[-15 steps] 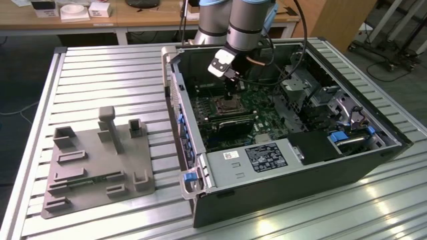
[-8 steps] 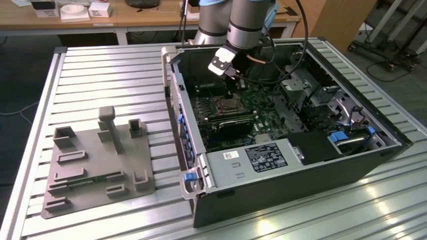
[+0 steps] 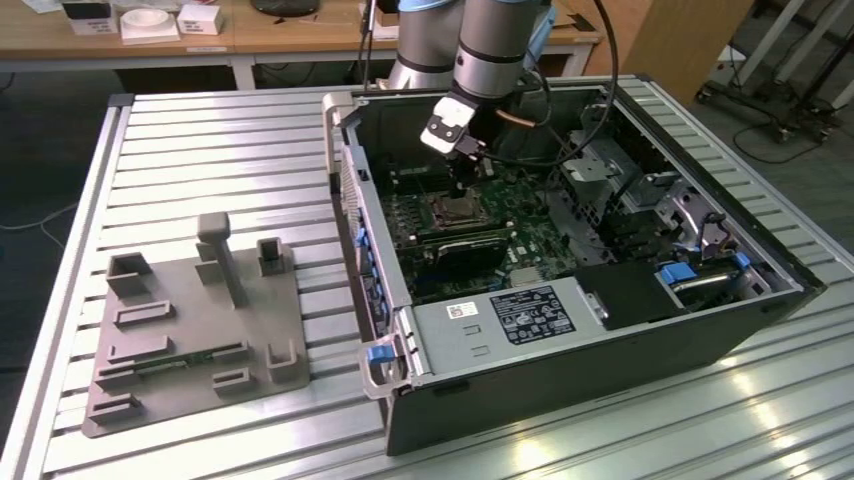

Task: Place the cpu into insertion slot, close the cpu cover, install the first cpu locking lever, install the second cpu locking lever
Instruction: 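Install the first cpu locking lever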

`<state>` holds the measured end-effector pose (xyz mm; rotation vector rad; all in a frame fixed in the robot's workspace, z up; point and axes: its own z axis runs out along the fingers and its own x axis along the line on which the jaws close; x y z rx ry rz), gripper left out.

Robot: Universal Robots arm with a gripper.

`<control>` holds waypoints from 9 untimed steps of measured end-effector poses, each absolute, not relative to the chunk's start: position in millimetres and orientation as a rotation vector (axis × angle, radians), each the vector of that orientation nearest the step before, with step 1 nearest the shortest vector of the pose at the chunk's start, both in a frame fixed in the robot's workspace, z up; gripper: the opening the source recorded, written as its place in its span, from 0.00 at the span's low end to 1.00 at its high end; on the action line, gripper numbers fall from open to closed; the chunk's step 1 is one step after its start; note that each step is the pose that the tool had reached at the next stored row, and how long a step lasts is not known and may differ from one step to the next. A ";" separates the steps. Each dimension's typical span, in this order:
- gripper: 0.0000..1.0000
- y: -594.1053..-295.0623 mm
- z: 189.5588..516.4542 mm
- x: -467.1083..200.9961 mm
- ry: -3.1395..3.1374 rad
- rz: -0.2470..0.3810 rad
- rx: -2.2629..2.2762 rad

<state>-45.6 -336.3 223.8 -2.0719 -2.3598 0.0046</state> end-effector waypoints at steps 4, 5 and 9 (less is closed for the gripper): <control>0.10 -336.3 223.8 -45.6 -2.406 0.004 -2.018; 0.10 -336.3 223.8 -45.6 -2.417 0.005 -2.004; 0.10 -336.5 223.8 -45.6 -2.458 0.004 -1.955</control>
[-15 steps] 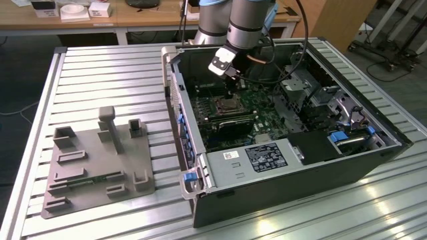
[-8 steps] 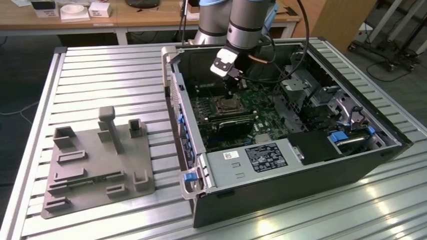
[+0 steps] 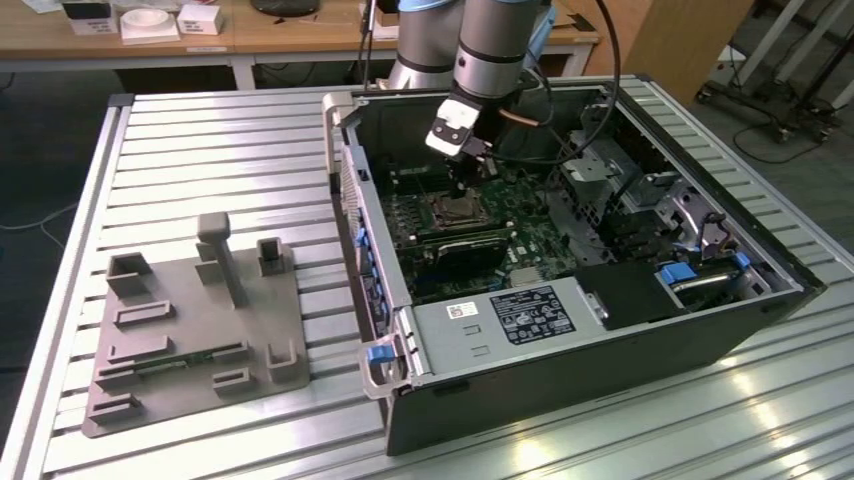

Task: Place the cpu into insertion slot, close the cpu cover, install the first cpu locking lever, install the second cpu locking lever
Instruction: 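Install the first cpu locking lever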

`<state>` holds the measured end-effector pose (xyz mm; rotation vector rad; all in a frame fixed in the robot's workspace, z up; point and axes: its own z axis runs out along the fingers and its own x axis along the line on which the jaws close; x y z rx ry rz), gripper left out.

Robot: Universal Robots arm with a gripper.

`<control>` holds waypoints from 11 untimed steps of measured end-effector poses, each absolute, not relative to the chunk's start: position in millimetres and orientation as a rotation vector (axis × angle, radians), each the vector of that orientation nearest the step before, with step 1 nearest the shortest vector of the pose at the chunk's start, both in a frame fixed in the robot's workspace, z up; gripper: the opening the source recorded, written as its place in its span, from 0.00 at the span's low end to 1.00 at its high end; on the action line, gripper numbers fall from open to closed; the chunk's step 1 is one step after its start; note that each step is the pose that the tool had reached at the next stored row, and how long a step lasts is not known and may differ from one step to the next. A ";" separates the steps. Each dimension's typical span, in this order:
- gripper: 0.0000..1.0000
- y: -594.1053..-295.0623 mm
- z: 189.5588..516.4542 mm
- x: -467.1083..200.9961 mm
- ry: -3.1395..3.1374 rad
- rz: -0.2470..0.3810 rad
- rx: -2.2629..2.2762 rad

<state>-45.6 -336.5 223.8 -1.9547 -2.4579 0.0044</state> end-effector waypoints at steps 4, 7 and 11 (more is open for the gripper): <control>0.10 -336.6 223.8 -45.7 -2.480 0.005 -1.926; 0.10 -336.7 223.8 -49.2 -2.488 0.004 -1.916; 0.10 -336.6 223.8 -56.0 -2.498 0.004 -1.905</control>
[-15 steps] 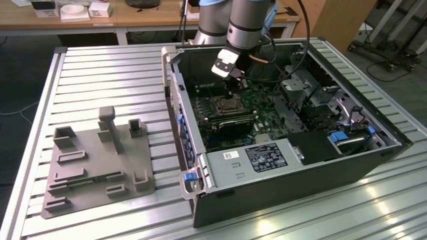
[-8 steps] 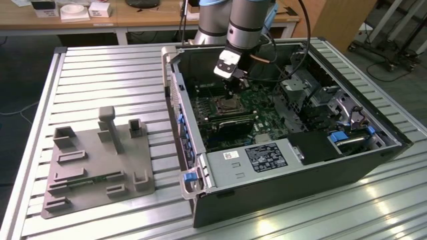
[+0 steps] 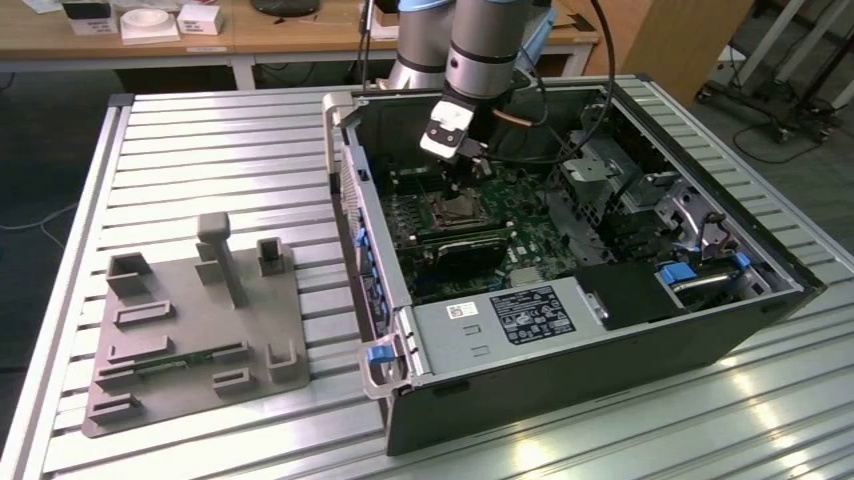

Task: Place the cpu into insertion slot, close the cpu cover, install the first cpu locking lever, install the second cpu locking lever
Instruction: 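Install the first cpu locking lever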

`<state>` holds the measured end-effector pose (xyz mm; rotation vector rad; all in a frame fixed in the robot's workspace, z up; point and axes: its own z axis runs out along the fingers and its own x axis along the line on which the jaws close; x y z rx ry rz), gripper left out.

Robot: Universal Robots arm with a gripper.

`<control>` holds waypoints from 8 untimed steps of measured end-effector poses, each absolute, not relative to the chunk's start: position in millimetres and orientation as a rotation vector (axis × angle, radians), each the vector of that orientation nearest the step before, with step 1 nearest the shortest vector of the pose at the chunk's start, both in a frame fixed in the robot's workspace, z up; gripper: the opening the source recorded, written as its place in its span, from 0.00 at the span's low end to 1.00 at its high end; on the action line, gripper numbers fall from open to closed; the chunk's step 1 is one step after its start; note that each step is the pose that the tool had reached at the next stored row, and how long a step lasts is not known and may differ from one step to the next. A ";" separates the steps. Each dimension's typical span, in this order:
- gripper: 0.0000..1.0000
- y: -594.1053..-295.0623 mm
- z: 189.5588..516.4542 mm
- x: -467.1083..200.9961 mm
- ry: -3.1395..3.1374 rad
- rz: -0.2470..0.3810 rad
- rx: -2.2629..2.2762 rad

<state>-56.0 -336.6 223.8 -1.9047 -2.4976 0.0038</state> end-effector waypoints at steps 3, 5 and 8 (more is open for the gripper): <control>0.10 -336.6 223.9 -57.6 -2.513 0.004 -1.885; 0.10 -336.7 223.9 -57.7 -2.535 0.004 -1.855; 0.10 -336.7 224.1 -57.9 -2.560 0.004 -1.820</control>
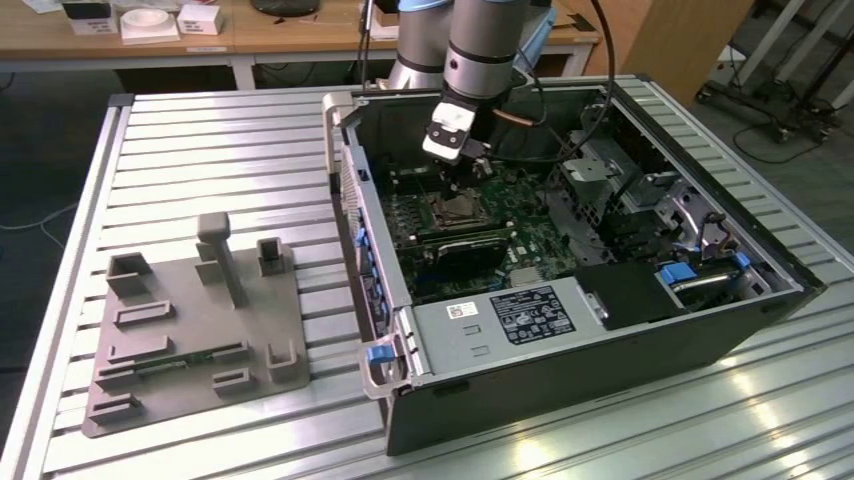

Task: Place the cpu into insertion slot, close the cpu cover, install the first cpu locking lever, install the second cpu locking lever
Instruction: 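Install the first cpu locking lever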

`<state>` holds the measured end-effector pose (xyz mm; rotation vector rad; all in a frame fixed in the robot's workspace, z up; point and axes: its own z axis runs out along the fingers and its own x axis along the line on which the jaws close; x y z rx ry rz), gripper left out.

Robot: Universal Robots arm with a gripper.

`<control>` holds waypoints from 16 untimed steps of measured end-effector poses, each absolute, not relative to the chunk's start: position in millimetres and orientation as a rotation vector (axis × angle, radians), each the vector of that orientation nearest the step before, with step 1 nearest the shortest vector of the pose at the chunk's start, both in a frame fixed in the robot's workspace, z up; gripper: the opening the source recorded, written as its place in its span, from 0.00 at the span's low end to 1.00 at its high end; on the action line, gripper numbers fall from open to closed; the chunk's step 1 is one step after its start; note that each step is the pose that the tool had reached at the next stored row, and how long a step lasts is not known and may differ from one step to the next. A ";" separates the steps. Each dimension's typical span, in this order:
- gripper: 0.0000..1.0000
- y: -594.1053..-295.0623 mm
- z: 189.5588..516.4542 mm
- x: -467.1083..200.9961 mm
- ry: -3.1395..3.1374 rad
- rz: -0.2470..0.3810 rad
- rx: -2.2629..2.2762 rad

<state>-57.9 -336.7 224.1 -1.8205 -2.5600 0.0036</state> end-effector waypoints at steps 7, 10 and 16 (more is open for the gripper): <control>0.10 -336.7 228.5 -58.0 -2.572 0.004 -1.804; 0.10 -336.6 231.7 -58.0 -2.573 0.004 -1.802; 0.10 -336.6 232.4 -58.1 -2.630 0.004 -1.719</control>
